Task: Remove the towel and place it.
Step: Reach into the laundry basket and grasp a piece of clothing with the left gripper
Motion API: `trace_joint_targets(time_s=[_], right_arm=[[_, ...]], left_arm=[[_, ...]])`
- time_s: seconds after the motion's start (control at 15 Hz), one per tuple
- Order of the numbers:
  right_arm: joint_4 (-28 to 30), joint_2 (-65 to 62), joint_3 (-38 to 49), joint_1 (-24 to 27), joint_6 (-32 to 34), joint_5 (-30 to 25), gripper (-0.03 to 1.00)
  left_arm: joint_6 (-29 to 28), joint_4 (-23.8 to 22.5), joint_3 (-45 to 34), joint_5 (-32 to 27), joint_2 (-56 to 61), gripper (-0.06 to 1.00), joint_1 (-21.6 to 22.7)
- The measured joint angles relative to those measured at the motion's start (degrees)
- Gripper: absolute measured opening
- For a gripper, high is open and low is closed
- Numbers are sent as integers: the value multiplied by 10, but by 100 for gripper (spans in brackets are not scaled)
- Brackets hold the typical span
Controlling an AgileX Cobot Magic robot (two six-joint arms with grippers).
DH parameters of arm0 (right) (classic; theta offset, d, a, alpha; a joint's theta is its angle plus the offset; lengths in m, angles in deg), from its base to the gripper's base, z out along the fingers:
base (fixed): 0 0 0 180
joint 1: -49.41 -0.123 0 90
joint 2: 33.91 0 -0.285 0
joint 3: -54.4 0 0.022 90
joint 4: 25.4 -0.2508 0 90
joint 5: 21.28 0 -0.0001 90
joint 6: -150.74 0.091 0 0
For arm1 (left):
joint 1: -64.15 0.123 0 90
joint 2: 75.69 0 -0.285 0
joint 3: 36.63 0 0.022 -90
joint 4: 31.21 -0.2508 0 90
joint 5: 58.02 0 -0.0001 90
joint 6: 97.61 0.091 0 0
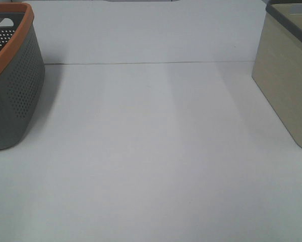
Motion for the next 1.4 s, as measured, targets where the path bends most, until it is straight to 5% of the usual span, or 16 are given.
trace_joint_targets(time_s=[1.4], right_arm=[[0,0,0,0,30,0,76]], left_arm=[[0,0,0,0,0,76,0]])
